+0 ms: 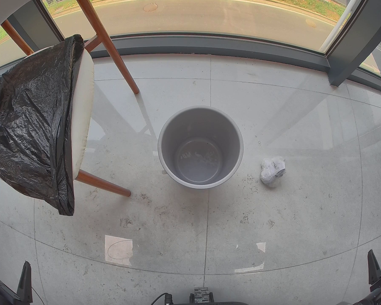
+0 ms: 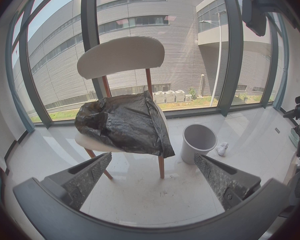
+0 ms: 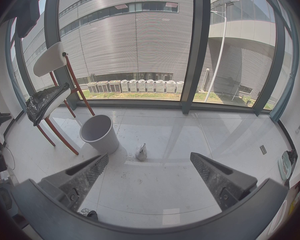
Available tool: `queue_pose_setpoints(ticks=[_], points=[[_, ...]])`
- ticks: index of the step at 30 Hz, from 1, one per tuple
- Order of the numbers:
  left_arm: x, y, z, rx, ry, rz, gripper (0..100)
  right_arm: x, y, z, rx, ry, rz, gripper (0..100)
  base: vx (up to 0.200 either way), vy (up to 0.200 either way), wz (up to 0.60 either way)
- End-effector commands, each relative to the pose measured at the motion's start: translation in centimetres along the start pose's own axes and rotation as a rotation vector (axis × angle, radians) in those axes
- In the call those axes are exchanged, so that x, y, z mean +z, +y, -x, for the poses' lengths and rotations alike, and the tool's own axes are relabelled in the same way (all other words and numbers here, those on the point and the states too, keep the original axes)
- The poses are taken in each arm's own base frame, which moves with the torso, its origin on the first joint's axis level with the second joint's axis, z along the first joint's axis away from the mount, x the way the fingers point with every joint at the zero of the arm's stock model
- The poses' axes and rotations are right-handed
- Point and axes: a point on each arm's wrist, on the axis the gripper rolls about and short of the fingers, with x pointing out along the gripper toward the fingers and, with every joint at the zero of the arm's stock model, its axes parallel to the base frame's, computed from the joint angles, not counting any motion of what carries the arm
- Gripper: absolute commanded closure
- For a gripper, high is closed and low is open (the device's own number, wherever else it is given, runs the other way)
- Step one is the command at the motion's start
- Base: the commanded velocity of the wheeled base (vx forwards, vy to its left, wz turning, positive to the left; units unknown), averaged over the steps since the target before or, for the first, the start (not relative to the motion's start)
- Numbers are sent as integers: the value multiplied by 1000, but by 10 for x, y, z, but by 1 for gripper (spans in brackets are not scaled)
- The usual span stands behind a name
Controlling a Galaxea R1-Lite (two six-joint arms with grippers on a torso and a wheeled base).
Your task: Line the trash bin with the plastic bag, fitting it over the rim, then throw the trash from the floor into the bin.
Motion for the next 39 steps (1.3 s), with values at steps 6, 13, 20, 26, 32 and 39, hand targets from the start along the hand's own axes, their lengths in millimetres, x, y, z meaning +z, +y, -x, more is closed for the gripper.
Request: queue_pose_setpoints(ticks=[6, 13, 20, 26, 32, 39], points=[[57, 10, -19, -78, -26, 20, 0, -5, 0, -1, 0, 13, -1, 0, 0, 0, 0], [84, 13, -59, -179, 84, 62, 0, -5, 0, -1, 2, 13, -1, 0, 0, 0, 0], [126, 15, -116, -186, 145, 189, 0, -5, 0, -1, 2, 13, -1, 0, 0, 0, 0], [139, 14, -164, -176, 213, 301, 0, -5, 0, -1, 0, 13, -1, 0, 0, 0, 0], [136, 12, -200, -162, 279, 313, 0, -5, 0, -1, 0, 13, -1, 0, 0, 0, 0], [120, 7, -236, -171, 368, 314, 0, -5, 0, -1, 0, 13, -1, 0, 0, 0, 0]])
